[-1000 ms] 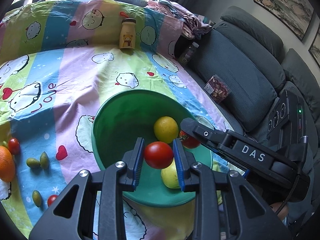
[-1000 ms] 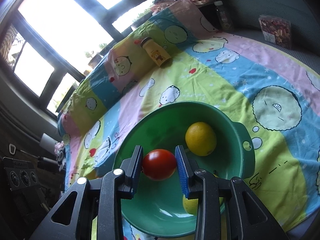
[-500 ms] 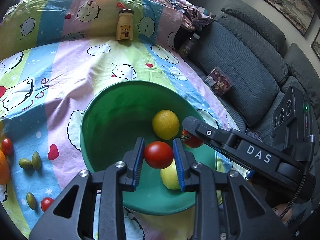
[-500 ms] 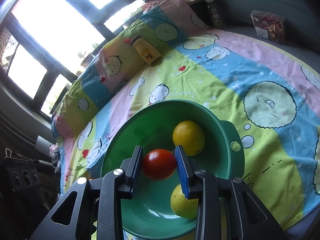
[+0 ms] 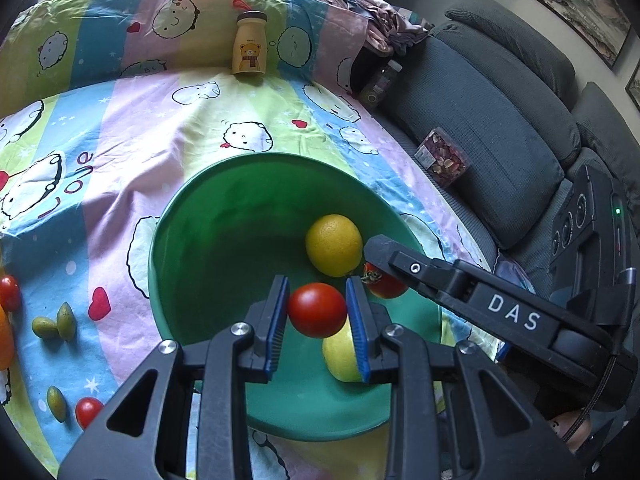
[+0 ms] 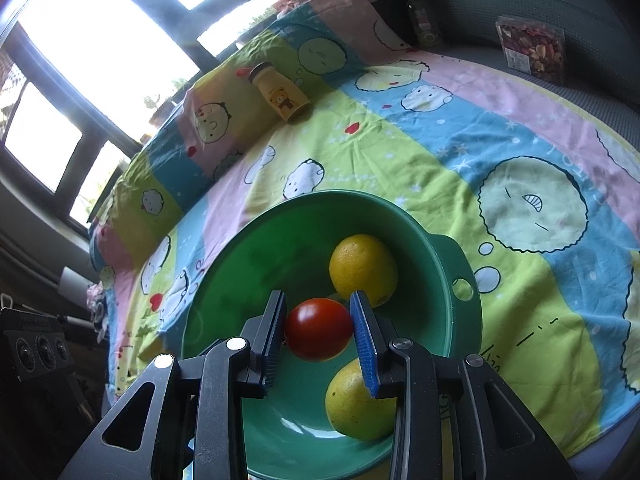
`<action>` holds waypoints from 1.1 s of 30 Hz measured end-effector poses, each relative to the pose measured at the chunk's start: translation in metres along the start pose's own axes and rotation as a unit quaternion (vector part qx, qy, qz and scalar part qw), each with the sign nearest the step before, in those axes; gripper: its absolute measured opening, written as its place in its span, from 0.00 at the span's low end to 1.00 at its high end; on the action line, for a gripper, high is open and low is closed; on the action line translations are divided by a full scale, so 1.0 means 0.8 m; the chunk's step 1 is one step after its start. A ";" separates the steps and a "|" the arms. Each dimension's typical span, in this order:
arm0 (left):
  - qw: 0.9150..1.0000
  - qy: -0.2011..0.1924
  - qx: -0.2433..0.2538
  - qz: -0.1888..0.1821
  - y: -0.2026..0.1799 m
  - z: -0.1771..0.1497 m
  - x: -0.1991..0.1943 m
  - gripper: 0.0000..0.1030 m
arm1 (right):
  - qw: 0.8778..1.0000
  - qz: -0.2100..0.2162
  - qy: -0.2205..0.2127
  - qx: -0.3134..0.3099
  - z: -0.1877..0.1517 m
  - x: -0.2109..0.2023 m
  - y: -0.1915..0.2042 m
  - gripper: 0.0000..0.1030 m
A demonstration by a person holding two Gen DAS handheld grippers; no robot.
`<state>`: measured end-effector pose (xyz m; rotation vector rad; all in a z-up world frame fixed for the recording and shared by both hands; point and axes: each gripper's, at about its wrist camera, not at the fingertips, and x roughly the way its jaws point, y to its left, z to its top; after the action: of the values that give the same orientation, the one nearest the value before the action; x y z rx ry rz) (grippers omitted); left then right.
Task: Organize fruits
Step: 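Lower the tomato into the basin and open the right gripper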
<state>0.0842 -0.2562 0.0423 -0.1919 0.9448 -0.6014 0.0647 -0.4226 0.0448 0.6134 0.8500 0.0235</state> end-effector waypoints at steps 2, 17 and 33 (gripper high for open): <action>1.000 0.000 0.002 0.004 -0.001 0.000 0.002 0.28 | 1.000 -0.010 0.001 -0.003 0.000 0.002 0.001 0.34; 1.000 0.006 0.006 0.016 -0.001 -0.004 0.007 0.28 | 1.000 -0.022 0.013 0.000 -0.001 0.012 -0.003 0.34; 1.000 0.007 0.003 0.024 0.002 -0.005 0.009 0.28 | 0.999 -0.028 0.013 -0.009 -0.002 0.013 -0.001 0.34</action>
<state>0.0844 -0.2582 0.0343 -0.1589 0.9578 -0.5614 0.0706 -0.4201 0.0364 0.5734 0.8920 -0.0120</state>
